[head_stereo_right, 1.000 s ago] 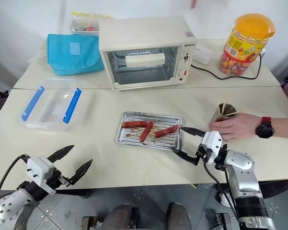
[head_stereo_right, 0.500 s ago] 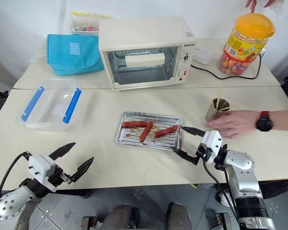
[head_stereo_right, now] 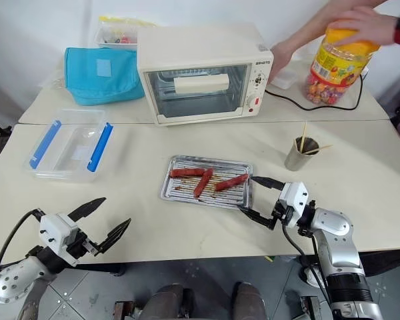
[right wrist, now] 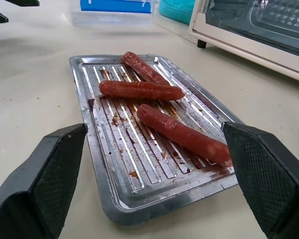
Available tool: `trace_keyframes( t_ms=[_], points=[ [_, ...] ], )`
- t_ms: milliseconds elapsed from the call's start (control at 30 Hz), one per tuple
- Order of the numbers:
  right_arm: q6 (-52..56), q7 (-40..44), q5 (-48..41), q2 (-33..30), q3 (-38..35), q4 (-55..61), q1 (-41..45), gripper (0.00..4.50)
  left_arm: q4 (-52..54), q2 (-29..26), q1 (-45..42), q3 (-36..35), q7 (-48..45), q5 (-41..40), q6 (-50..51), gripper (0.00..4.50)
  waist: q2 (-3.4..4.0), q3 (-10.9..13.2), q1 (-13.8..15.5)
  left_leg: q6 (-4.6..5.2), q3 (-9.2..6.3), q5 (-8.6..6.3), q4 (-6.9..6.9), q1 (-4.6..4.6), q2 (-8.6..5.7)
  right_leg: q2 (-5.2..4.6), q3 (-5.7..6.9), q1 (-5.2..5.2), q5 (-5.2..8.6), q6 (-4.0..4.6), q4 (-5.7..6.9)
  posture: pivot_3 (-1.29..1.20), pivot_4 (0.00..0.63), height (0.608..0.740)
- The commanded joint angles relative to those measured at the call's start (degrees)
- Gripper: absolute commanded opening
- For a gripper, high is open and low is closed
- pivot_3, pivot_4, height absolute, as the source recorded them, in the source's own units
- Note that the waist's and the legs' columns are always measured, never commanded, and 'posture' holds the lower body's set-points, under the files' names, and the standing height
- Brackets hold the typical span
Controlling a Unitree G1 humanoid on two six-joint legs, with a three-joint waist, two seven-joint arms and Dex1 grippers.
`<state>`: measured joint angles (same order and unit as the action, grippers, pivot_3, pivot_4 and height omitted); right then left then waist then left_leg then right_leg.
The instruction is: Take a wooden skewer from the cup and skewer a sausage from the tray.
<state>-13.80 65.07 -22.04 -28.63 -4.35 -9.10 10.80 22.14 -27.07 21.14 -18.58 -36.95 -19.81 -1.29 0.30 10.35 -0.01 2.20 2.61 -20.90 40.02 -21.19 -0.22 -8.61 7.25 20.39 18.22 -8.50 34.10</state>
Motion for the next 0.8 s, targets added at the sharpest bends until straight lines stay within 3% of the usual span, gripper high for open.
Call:
trace_keyframes(
  t_ms=[33,800],
  points=[
    [-0.5,0.0,-0.6,-0.7,-0.5,1.5,-0.1,4.5,0.7,-0.3,0.4,-0.5,0.0,-0.3,-0.4,4.43,0.0,0.0,0.0,0.0,0.0,0.0,0.0,0.0,0.0,0.0,0.0,0.0,0.0,0.0,0.0,0.0,0.15,0.74],
    [-0.8,-0.4,-0.6,-1.0,-1.1,2.0,-1.1,4.5,0.0,-0.1,-2.1,1.8,1.3,0.5,-0.2,4.43,0.0,0.0,0.0,0.0,0.0,0.0,0.0,0.0,0.0,0.0,0.0,0.0,0.0,0.0,0.0,0.0,0.15,0.74]
  ],
)
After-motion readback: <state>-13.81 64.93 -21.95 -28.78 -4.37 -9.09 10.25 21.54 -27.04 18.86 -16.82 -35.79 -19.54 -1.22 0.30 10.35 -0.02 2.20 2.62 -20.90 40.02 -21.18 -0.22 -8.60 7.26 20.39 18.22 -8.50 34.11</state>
